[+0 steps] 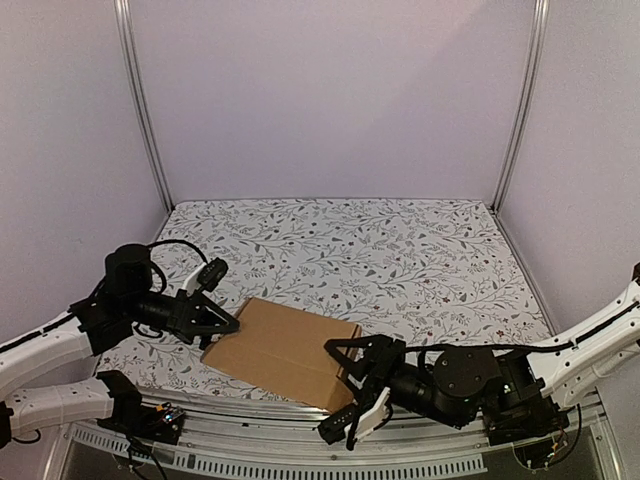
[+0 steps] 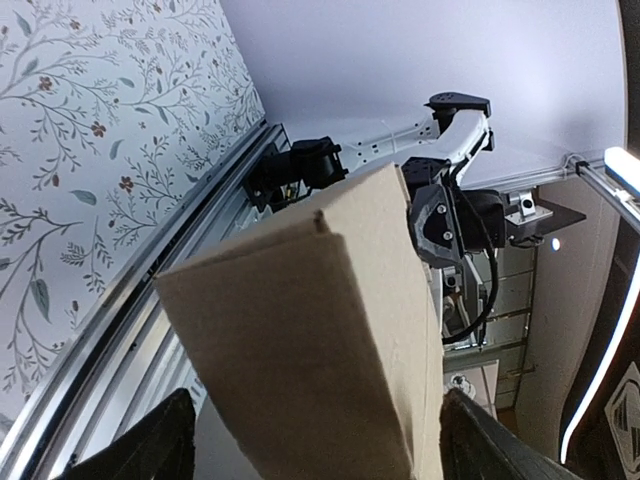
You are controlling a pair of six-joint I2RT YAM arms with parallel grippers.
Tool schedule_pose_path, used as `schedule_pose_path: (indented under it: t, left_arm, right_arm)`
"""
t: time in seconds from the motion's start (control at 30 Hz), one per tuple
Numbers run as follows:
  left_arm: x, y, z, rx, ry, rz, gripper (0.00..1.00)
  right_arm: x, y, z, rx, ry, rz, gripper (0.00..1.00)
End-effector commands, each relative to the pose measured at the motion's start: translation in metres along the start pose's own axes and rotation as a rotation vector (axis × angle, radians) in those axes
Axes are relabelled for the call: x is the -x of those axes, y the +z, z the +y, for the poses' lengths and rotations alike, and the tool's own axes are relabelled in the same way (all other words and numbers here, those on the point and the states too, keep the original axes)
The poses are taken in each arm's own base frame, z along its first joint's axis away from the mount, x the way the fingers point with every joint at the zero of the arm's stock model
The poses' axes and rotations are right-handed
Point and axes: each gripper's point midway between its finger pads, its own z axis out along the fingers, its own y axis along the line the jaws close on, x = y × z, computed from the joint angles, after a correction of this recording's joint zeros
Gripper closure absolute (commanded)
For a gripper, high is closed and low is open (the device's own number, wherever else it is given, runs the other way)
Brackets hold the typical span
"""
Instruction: Fold the paper box
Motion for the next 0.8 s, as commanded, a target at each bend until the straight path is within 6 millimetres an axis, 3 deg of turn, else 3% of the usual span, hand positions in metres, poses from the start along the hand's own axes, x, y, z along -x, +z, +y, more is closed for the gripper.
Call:
schedule_pose_path:
  t: [0.0, 0.23, 0.43, 0.77]
  left_arm:
    - [0.01, -0.006, 0.006, 0.079, 0.017, -0.067, 0.16]
    - [0.031, -0.027, 0.029, 0.317, 0.018, -0.219, 0.1]
    - [0.045, -0.061, 0.025, 0.5, 0.11, -0.384, 0.12]
    - [0.038, -0.067, 0.028, 0.568, 0.163, -0.374, 0.18]
  right_arm:
    - [-0.018, -0.012, 0.008, -0.008, 0.176, 0.065, 0.61]
    - [-0.031, -0.02, 0.037, 0.095, 0.339, 0.12, 0.6]
    - [-0.036, -0.021, 0.062, 0.239, 0.598, 0.106, 0.59]
    - [-0.035, -0.01, 0.08, 0.533, 1.062, -0.018, 0.59]
